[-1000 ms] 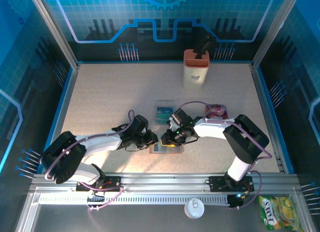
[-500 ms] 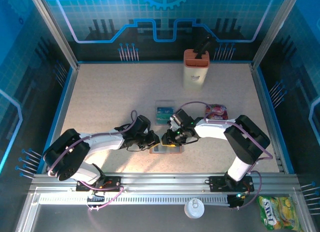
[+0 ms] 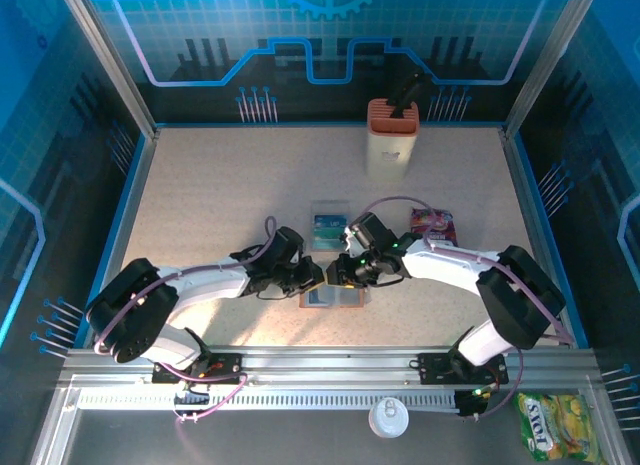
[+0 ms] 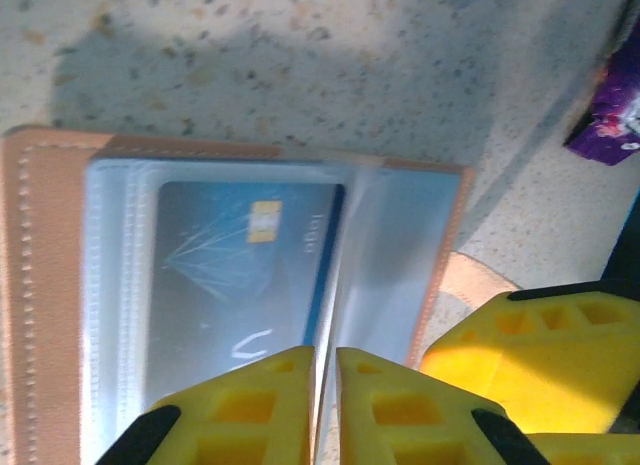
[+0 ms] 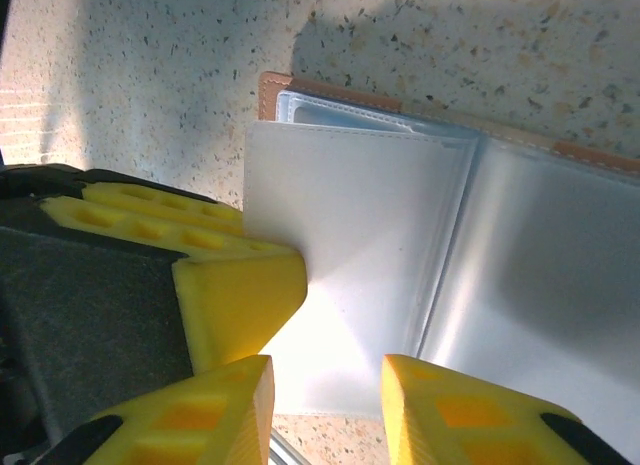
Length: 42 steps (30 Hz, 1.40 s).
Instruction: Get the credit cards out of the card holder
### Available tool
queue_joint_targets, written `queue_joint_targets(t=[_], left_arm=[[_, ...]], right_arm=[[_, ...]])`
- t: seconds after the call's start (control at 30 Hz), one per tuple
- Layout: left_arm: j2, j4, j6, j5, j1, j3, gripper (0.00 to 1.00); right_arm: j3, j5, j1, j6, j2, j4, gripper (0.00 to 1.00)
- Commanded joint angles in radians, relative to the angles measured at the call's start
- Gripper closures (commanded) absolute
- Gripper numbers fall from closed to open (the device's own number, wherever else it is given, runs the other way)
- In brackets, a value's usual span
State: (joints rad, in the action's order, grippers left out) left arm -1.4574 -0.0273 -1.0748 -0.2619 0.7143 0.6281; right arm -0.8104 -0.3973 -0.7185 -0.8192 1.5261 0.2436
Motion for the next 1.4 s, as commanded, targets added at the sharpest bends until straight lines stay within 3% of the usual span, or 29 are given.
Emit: queue_joint_targets(t=[0.0, 0.4, 0.63, 1.2, 1.37], left_arm=[[0.011, 0.025, -0.003, -0.031, 0.010, 0.039, 0.86], [-0.112, -0.012, -0.007, -0.051, 0.057, 0.127, 0.87], [-0.206, -0.053, -0.013, -0.076, 0.085, 0.192, 0.86], [-0.229, -0.082, -0.017, -0.090, 0.093, 0.233, 0.63], [-0.204, -0.068, -0.009, -0.076, 0.085, 0.211, 0.63]], right_arm=[[-0.004, 0.029, 0.022, 0.009, -0.047, 0.060, 0.65], [-0.021, 0.164, 0.041, 0.057, -0.207, 0.220, 0.65], [0.017, 0.182, 0.069, 0.056, -0.301, 0.248, 0.65], [0.028, 0.185, 0.080, 0.044, -0.337, 0.259, 0.64], [0.029, 0.171, 0.081, 0.046, -0.328, 0.254, 0.63]])
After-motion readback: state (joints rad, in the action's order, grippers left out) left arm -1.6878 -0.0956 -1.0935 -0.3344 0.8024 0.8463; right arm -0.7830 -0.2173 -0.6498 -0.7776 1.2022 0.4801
